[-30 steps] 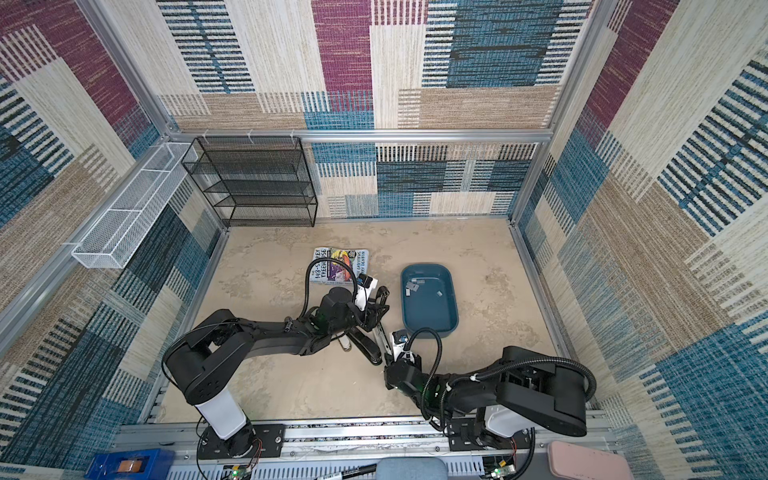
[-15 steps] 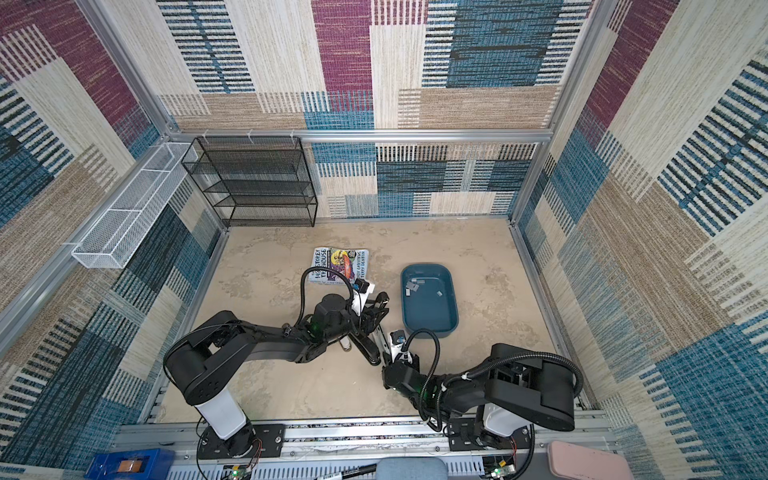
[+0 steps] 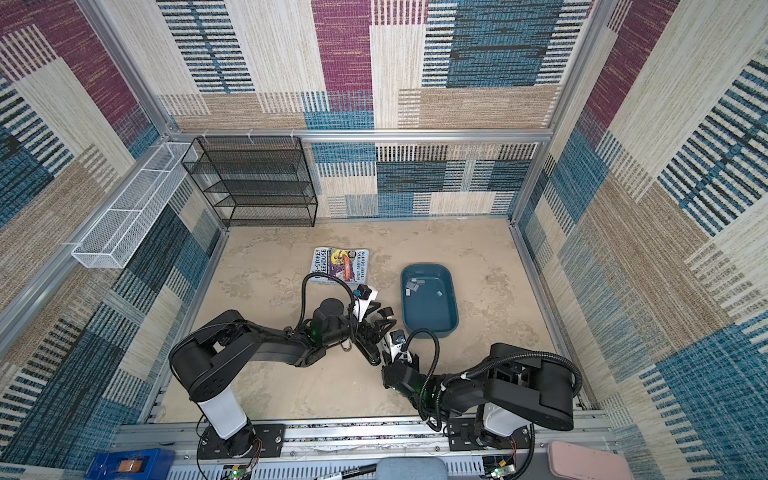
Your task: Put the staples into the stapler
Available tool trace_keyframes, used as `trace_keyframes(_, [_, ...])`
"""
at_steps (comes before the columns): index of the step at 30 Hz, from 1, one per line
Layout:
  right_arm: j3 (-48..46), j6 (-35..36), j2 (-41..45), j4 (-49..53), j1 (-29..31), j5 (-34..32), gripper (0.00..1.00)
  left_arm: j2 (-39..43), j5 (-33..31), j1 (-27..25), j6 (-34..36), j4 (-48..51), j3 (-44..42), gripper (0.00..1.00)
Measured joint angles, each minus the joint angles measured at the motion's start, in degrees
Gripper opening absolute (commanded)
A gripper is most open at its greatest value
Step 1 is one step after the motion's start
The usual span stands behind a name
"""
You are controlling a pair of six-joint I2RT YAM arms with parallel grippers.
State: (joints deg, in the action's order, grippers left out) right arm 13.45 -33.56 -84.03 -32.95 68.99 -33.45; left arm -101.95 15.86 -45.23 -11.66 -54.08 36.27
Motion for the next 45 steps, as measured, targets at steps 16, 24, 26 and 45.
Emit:
trace_keyframes(16, [-4.94,-0.02,4.26,-2.1,0.22,-0.02,0.29,-4.52,0.83,0.11,0.7,-8.09,-2.78,0.95])
trace_keyframes(24, [-5.68,0.0,3.8,-4.68,0.26,0.04,0.31,-5.95,0.9,0.09,0.72,-11.74,-3.43,0.96])
trace_keyframes(26, [-5.68,0.0,3.72,-4.81,0.26,0.04,0.31,-6.27,1.07,0.09,0.72,-12.33,-3.48,0.98])
trace_keyframes(45, [-6.45,0.2,3.06,-6.82,0.26,0.0,0.24,-8.41,6.84,-0.26,4.33,-20.28,-6.99,0.99])
